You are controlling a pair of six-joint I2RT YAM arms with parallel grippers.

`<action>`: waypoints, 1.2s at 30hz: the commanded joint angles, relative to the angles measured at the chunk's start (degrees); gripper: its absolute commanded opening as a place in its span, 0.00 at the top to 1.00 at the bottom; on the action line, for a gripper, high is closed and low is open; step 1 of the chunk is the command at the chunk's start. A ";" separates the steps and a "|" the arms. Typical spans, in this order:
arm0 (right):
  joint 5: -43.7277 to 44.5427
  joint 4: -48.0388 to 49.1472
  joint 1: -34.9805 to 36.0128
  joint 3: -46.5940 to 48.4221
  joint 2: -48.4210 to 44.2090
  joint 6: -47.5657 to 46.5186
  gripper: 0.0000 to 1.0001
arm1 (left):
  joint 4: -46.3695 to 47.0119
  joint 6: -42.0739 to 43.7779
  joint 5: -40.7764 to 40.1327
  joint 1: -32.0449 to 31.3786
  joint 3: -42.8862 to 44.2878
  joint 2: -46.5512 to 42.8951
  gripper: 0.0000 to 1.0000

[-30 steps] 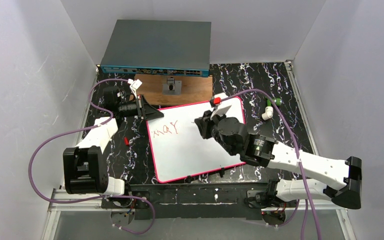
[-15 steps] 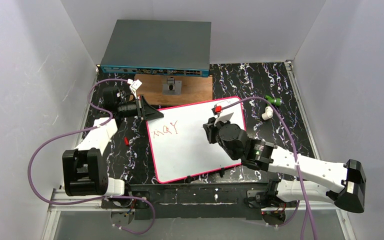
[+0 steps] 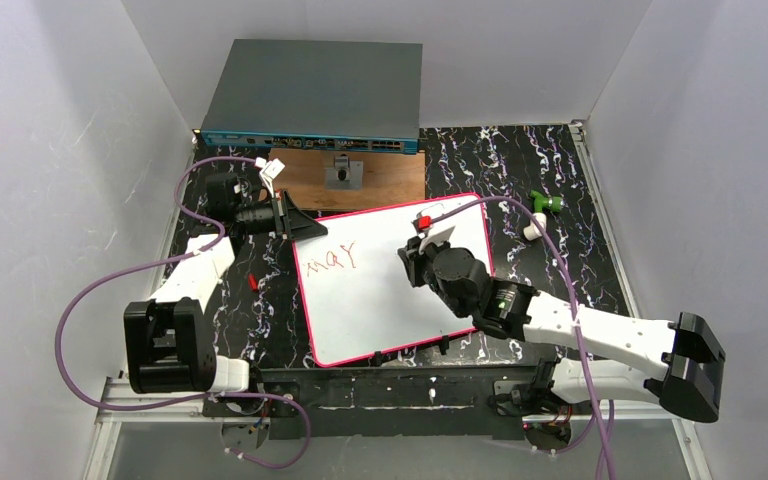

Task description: Write a sentence on the whiteboard

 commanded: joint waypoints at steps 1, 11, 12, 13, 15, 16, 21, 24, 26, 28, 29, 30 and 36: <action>-2.48 4.86 -2.16 1.43 0.59 -0.88 0.99 | 0.71 8.23 -8.75 -0.51 0.87 -0.52 1.00; -5.99 4.10 -3.88 5.91 3.86 0.27 0.99 | 0.80 8.14 -8.55 -0.52 1.18 0.29 1.00; -6.06 4.34 -3.88 6.52 4.22 0.22 0.99 | 0.78 8.14 -8.57 -0.51 1.18 0.31 1.00; -6.16 4.49 -3.88 7.13 4.56 0.16 0.99 | 0.80 8.14 -8.64 -0.56 1.18 0.28 1.00; -6.22 5.19 -3.96 8.25 5.28 -0.39 0.99 | 0.75 8.14 -8.66 -0.49 1.16 0.32 1.00; -6.27 5.29 -3.97 8.83 5.62 -0.53 0.99 | 0.75 8.14 -8.61 -0.56 1.13 0.35 1.00; -7.22 6.02 -3.97 10.30 6.78 -0.59 0.99 | 0.78 8.22 -8.71 -0.51 1.26 0.41 1.00; -8.14 6.34 -3.97 10.92 7.74 0.24 0.99 | 0.75 8.23 -8.84 -0.52 1.23 0.39 1.00; -8.76 6.40 -3.97 11.47 8.50 0.83 0.99 | 0.79 8.23 -8.83 -0.51 1.27 0.38 1.00; -9.29 6.52 -3.97 11.88 9.29 1.45 0.99 | 0.77 8.27 -8.84 -0.56 1.24 0.47 1.00; -9.34 6.46 -3.97 12.12 9.70 1.73 0.99 | 0.72 8.31 -8.92 -0.52 1.25 0.43 1.00; -9.28 6.44 -3.97 12.26 10.03 1.85 0.99 | 0.68 8.36 -8.93 -0.49 1.23 0.43 1.00; -8.74 6.59 -4.04 12.22 10.49 2.70 0.99 | 0.62 8.62 -9.11 -0.56 1.35 0.35 1.00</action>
